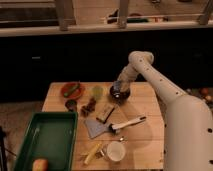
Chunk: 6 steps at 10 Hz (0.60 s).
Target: Wipe purple bowl with sponge
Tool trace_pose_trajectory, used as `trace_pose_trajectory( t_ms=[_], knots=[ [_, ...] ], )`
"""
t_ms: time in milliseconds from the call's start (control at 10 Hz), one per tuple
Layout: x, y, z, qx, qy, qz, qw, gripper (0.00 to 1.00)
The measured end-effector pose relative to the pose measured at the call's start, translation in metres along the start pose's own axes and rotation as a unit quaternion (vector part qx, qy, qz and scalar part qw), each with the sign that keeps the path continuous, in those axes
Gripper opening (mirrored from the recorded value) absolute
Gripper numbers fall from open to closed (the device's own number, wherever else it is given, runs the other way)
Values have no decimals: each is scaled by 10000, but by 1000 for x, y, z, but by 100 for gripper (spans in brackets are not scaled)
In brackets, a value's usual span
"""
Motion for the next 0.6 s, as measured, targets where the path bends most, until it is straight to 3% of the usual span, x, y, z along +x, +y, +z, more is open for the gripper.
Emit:
trace_pose_trajectory(
  t_ms=[300, 600],
  knots=[
    [-23, 3, 8, -228, -3, -328, 9992, 0],
    [-22, 21, 7, -459, 51, -384, 9982, 0]
  ],
)
